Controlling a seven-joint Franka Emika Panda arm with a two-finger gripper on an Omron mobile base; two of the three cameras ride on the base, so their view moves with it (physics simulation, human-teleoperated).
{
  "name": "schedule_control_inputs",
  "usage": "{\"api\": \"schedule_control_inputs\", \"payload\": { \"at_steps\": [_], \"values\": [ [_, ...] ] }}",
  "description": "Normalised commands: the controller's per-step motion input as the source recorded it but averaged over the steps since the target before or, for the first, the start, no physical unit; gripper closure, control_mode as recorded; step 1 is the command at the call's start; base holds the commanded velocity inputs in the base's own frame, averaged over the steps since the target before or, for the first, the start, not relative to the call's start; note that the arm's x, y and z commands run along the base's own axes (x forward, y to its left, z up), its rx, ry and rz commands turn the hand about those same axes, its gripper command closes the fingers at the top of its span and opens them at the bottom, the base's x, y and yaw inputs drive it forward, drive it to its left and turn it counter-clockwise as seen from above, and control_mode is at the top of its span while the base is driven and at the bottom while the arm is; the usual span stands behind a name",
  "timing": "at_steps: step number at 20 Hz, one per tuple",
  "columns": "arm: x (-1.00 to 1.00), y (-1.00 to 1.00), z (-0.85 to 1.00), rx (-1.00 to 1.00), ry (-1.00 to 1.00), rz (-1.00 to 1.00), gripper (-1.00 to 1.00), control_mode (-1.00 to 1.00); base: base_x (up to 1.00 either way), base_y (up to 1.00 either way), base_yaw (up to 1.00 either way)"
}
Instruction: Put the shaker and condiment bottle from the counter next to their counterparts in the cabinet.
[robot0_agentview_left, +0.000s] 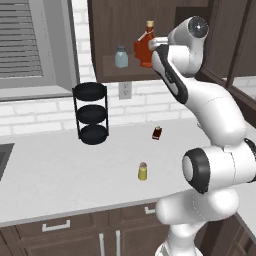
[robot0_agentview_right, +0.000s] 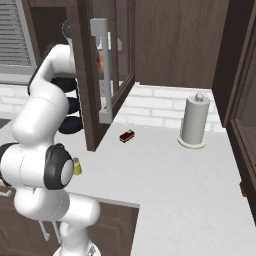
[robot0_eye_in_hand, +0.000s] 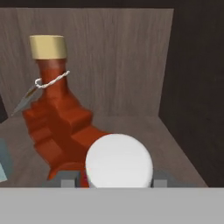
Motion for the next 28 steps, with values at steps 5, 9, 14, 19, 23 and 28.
{"api": "schedule_control_inputs", "payload": {
  "at_steps": [5,9,14,19,23,28],
  "values": [
    [-0.43,-0.04,0.00,0.04,0.00,0.00,-1.00,-1.00,0.00,0.00,0.00],
    [-0.65,0.00,-0.02,0.04,0.00,0.00,-1.00,-1.00,0.00,0.00,0.00],
    [-0.68,0.01,-0.15,0.04,0.00,0.00,-1.00,-1.00,0.00,0.00,0.00],
    [-0.62,0.12,-0.11,0.01,0.00,0.00,-1.00,-1.00,0.00,0.00,0.00],
    [-0.58,0.37,-0.08,0.00,0.02,0.00,-1.00,-1.00,0.00,0.00,0.00],
    [-0.74,0.30,-0.11,0.00,0.01,0.00,-1.00,-1.00,0.00,0.00,0.00]
  ]
}}
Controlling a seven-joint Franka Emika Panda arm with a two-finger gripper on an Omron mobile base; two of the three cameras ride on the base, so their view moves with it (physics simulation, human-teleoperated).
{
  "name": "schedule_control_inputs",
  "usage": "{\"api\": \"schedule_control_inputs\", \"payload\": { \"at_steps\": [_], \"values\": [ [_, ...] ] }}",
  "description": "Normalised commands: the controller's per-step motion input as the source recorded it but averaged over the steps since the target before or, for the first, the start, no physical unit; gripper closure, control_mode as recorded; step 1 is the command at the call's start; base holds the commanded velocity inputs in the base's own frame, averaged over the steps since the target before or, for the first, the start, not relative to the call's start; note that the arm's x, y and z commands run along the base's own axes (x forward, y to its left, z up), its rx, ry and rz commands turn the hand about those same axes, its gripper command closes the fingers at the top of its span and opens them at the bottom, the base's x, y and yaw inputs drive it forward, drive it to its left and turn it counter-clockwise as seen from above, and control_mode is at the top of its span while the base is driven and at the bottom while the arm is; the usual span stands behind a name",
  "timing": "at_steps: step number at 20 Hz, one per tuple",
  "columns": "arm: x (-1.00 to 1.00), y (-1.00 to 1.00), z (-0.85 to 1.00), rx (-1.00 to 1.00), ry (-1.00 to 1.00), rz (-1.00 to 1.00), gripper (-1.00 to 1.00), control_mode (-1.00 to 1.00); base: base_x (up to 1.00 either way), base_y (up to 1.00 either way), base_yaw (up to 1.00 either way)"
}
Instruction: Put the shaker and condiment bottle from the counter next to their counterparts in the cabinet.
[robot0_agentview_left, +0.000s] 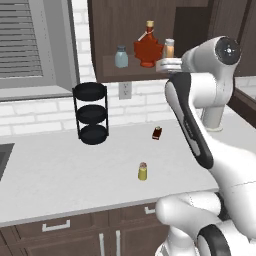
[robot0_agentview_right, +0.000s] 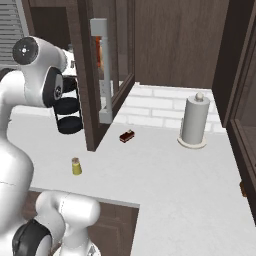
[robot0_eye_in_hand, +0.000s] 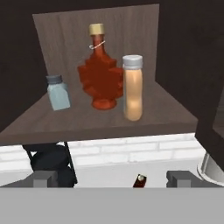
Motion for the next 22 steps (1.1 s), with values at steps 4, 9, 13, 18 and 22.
{"api": "schedule_control_inputs", "payload": {
  "at_steps": [4,9,13,18,22],
  "values": [
    [-0.97,0.17,-0.19,0.00,0.00,-0.01,-1.00,-1.00,0.00,0.00,0.00],
    [-1.00,0.08,-0.37,0.00,-0.04,-0.12,-1.00,-1.00,0.00,0.00,0.00],
    [-0.98,0.05,-0.53,0.00,-0.06,-0.08,-1.00,-1.00,0.00,0.00,0.00],
    [-0.53,0.16,-0.78,0.00,-0.12,-0.09,-1.00,-1.00,0.00,0.00,0.00],
    [-0.04,0.42,-0.74,-0.03,-0.08,-0.18,-1.00,-1.00,0.00,0.00,0.00]
  ]
}}
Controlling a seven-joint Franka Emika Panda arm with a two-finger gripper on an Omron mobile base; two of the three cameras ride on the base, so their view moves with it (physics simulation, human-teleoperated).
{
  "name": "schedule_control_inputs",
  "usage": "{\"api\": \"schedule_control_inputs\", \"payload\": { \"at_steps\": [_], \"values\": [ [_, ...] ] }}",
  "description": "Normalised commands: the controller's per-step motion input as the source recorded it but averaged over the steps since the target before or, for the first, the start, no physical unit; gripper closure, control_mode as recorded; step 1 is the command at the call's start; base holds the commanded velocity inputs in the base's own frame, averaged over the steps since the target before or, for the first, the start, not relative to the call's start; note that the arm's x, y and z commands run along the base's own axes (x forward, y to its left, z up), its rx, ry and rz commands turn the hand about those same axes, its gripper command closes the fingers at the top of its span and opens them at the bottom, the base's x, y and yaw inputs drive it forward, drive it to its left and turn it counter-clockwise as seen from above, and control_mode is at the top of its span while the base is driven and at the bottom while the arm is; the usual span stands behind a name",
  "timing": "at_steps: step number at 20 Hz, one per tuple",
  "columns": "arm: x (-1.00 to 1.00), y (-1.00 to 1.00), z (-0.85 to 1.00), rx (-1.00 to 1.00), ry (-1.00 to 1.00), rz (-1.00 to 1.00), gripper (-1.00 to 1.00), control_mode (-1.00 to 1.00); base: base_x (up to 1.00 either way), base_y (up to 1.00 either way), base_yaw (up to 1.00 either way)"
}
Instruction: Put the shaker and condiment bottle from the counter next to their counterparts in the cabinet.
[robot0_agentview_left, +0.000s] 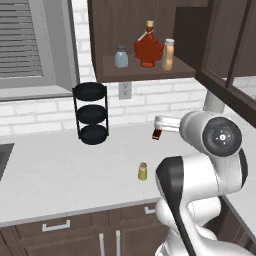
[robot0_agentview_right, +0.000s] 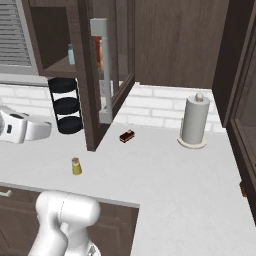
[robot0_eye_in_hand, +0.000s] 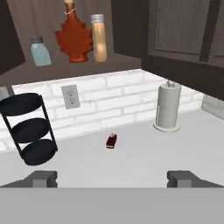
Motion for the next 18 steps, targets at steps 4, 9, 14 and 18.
{"api": "schedule_control_inputs", "payload": {
  "at_steps": [4,9,14,18],
  "values": [
    [0.00,0.40,-0.78,-0.04,-0.11,-0.21,-1.00,-1.00,0.00,0.00,0.00],
    [0.00,0.10,-0.82,-0.02,-0.21,-0.24,-1.00,-1.00,0.00,0.00,0.00],
    [-0.06,-0.02,-0.56,0.00,-0.13,-0.13,-1.00,-1.00,0.00,0.00,0.00],
    [-0.02,-0.06,-0.52,0.00,0.00,-0.08,-1.00,-1.00,0.00,0.00,0.00]
  ]
}}
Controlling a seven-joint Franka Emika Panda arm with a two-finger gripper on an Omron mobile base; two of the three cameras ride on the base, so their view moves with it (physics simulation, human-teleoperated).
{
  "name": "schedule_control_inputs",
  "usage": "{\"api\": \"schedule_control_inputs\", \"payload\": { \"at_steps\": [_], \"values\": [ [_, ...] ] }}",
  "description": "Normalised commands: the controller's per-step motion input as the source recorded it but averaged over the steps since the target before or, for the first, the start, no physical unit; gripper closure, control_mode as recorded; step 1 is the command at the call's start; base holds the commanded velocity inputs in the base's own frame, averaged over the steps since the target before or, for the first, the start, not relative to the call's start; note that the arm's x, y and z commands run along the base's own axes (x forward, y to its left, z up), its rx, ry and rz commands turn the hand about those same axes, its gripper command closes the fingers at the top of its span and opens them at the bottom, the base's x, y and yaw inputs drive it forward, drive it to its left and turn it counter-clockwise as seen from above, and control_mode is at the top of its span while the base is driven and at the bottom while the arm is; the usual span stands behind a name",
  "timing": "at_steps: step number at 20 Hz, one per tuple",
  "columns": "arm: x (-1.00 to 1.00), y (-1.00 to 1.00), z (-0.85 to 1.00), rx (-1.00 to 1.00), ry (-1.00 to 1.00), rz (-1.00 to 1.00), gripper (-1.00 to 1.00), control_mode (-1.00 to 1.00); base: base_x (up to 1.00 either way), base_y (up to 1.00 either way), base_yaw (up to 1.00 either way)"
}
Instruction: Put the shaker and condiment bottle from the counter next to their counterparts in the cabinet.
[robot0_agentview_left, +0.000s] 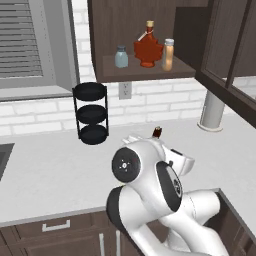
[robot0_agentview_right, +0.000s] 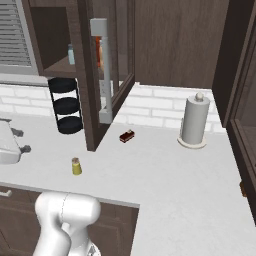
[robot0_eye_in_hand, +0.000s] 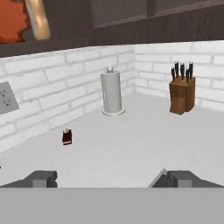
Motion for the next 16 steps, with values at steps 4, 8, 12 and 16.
{"api": "schedule_control_inputs", "payload": {
  "at_steps": [4,8,12,16],
  "values": [
    [0.00,-0.22,-0.63,0.02,-0.04,-0.11,-1.00,-1.00,0.00,0.00,0.00],
    [0.00,-0.27,-0.58,0.01,-0.02,-0.08,-1.00,-1.00,0.00,0.00,0.00],
    [0.00,-0.20,-0.49,0.00,0.00,-0.01,-1.00,-1.00,0.00,0.00,0.00],
    [0.00,-0.04,-0.46,0.00,-0.02,-0.01,-1.00,-1.00,0.00,0.00,0.00]
  ]
}}
